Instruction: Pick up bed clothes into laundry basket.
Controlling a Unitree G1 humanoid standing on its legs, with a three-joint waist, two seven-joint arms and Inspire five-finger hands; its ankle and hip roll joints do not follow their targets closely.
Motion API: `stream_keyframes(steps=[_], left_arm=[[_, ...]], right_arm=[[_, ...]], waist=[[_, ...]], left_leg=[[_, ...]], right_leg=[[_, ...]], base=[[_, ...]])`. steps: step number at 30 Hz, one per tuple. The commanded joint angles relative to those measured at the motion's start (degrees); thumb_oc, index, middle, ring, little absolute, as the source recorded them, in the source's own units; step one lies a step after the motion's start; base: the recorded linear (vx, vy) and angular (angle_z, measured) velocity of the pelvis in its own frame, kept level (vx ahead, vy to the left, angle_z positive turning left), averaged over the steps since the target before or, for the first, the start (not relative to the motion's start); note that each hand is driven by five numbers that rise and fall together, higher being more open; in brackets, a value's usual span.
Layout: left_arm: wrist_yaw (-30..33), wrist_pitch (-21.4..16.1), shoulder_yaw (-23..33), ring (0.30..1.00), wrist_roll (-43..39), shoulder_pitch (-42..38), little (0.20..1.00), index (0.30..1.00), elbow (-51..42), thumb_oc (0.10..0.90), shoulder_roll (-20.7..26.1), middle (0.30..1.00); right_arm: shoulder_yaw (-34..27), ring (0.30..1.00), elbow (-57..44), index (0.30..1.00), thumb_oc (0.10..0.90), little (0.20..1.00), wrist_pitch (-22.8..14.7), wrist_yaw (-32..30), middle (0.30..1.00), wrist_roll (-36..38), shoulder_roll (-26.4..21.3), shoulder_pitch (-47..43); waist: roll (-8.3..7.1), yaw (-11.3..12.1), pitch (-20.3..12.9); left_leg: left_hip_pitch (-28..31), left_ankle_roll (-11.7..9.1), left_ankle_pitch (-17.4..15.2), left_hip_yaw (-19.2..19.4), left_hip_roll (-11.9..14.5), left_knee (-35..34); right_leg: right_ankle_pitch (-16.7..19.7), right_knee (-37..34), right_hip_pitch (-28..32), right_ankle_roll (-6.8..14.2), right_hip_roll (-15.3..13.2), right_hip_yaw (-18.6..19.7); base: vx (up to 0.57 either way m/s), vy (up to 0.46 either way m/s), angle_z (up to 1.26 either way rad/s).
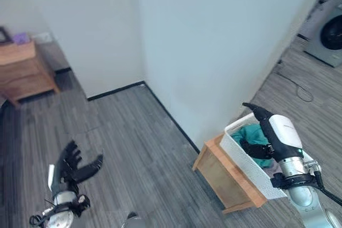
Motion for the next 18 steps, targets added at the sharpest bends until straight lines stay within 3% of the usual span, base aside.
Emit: stream_keyframes(steps=[1, 4, 5, 9, 10, 11, 12, 14, 15, 16, 17, 18], left_arm=[[-2.33, -6.68, 3.38, 0.900, 0.26, -5.84, 0.900, 0.900, -10.47, 0.800, 4.81, 0.900], [-2.17, -6.69, 1.29, 0.900, 0.58, -8.13, 0.900, 0.900, -11.14, 0.800, 5.32, 0.900], [-2.02, -6.86, 0.29, 0.900, 1.16, -8.17, 0.900, 0.900, -13.04, 0.800, 5.71, 0.900], [-3.08, -6.78, 0.54, 0.900, 1.15, -6.85, 0.900, 0.900, -13.88, 0.800, 5.61, 0.900], [-3.05, -7.18, 0.49, 0.900, 1.39, -6.77, 0.900, 0.900, -13.66, 0.800, 5.83, 0.900], [-2.88, -7.40, 0.38, 0.900, 1.56, -7.51, 0.900, 0.900, -13.01, 0.800, 6.09, 0.900], [-2.45, -7.60, -0.27, 0.900, 1.66, -8.54, 0.900, 0.900, -12.11, 0.800, 6.16, 0.900], [-1.82, -8.03, -1.65, 0.900, 0.45, -10.18, 0.900, 0.900, -10.24, 0.800, 6.30, 0.900], [-1.80, -8.12, -1.77, 0.900, 0.41, -10.34, 0.900, 0.900, -10.06, 0.800, 6.35, 0.900], [-2.07, -7.95, -3.03, 0.900, -0.06, -11.78, 0.900, 0.900, -8.50, 0.800, 6.65, 0.900], [-2.06, -7.98, -3.14, 0.900, -0.06, -11.85, 0.900, 0.900, -8.44, 0.800, 6.70, 0.900], [-2.30, -7.88, -4.00, 0.900, 0.46, -12.70, 0.900, 0.900, -7.20, 0.800, 7.27, 0.900]], right_arm=[[-6.50, 0.900, 1.57, 0.900, 0.800, 0.900, -4.48, -5.24, 0.900, 1.75, -3.37, -10.10], [-8.54, 0.900, 4.23, 0.900, 0.800, 0.900, -4.44, -7.05, 0.900, 2.76, -2.50, -9.18], [-9.80, 0.900, 4.42, 0.900, 0.800, 0.900, -4.93, -7.71, 0.900, 3.76, -2.35, -8.21], [-8.56, 0.900, 4.18, 0.900, 0.800, 0.900, -5.53, -7.03, 0.900, 4.08, -1.40, -8.89], [-6.28, 0.900, 3.14, 0.900, 0.800, 0.900, -6.42, -5.24, 0.900, 4.85, 0.67, -10.44], [-4.71, 0.900, 4.00, 0.900, 0.800, 0.900, -6.42, -4.72, 0.900, 4.60, 0.96, -11.91], [-4.06, 0.900, 4.00, 0.900, 0.800, 0.900, -6.42, -4.01, 0.900, 4.95, 1.84, -12.28], [-3.43, 0.900, 3.82, 0.900, 0.800, 0.900, -6.61, -3.63, 0.900, 6.01, 2.49, -11.73], [-3.53, 0.900, 3.81, 0.900, 0.800, 0.900, -6.63, -3.60, 0.900, 6.06, 2.48, -11.68], [-4.42, 0.900, 2.70, 0.900, 0.800, 0.900, -6.67, -2.64, 0.900, 6.20, 3.50, -8.93], [-4.56, 0.900, 2.61, 0.900, 0.800, 0.900, -6.66, -2.59, 0.900, 6.20, 3.55, -8.80], [-4.92, 0.900, 2.31, 0.900, 0.800, 0.900, -6.63, -2.08, 0.900, 5.98, 4.15, -7.57]], waist=[[2.15, 0.22, -1.50], [1.40, -1.44, -2.53], [1.72, -2.49, -3.34], [2.12, -2.14, -3.16], [2.81, -3.57, -1.21], [2.30, -4.64, -0.88], [2.10, -6.08, -0.61], [2.47, -8.02, -0.02], [2.43, -8.07, -0.06], [2.57, -9.15, 0.64], [2.58, -9.28, 0.58], [2.58, -10.06, 0.49]], left_leg=[[7.93, -4.64, 2.90, 5.35, 5.19, -2.18], [10.61, -5.44, 3.10, 14.21, 6.66, -5.44], [11.55, -5.83, 5.38, 17.07, 6.39, -12.07], [11.32, -6.24, 7.68, 15.63, 3.29, -19.10], [12.77, -4.91, 7.13, 13.99, 0.53, -23.96], [11.84, -4.45, 6.26, 12.67, -0.22, -24.32], [10.99, -4.37, 6.16, 10.57, -0.51, -24.45], [9.71, -4.03, 6.08, 6.26, -1.25, -24.45], [9.64, -4.03, 6.05, 6.11, -1.31, -24.45], [7.46, -3.09, 7.21, 1.21, -2.23, -24.45], [7.31, -3.08, 7.28, 0.96, -2.24, -24.45], [6.16, -3.06, 7.43, -1.84, -2.61, -24.45]], right_leg=[[-8.30, -0.38, -7.03, -4.53, 5.19, -0.63], [-7.35, -0.22, -8.10, -4.46, 3.58, -9.03], [-6.20, 0.05, -8.53, -4.04, 2.82, -13.34], [-4.77, 5.49, -10.83, -2.54, 0.68, -15.08], [-2.29, 17.42, -16.85, 2.10, -4.29, -13.07], [-1.83, 19.79, -19.84, 4.51, -5.36, -8.31], [-2.32, 19.48, -21.71, 5.38, -3.88, -0.96], [-5.35, 18.46, -23.01, 5.53, 0.14, 11.88], [-5.62, 18.69, -23.09, 5.50, 0.04, 11.82], [-5.80, 17.81, -22.40, 3.92, 2.53, 20.62], [-5.80, 17.74, -22.35, 3.91, 2.49, 20.38], [-6.36, 16.69, -21.17, 3.52, 3.20, 23.34]], base=[[-0.21, 0.089, 1.66], [-0.21, 0.153, 2.08], [-0.12, 0.189, 2.58], [-0.09, 0.297, 2.08], [-0.19, 0.396, 1.25], [-0.22, 0.328, 1.52], [-0.17, 0.117, 1.14], [-0.10, 0.071, 1.45], [-0.15, -0.008, 1.70], [-0.13, -0.033, 1.40], [-0.17, -0.070, 1.54], [-0.10, -0.078, 2.17]])
